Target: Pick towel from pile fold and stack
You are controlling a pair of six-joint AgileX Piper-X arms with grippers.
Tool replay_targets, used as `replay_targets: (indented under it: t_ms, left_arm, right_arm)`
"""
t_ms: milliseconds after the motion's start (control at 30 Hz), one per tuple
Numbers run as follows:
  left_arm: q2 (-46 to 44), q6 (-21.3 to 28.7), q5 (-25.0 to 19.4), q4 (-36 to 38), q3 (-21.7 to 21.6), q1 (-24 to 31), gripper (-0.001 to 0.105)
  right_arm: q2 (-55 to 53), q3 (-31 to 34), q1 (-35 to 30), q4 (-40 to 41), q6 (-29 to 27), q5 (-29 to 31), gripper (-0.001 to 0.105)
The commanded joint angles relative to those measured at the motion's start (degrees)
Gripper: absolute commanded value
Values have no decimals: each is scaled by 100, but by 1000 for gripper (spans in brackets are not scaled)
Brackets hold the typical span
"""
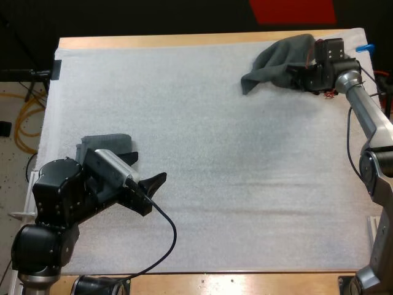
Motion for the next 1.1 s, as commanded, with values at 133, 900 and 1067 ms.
replay_targets:
  t_ms: [133,900,1067]
  left_arm:
    - [-1,-72,70,-147,-37,-29,72]
    - [-1,-219,151,140,-37,-29,72]
    - [-15,-217,850,338,-63,-29,72]
  right_arm:
    - [-80,-68,-10,-193,20,-277,1]
    - [-4408,-65,850,1660,-2689,-262,1]
    - [-4926,168,1014,2971,-2689,-76,1]
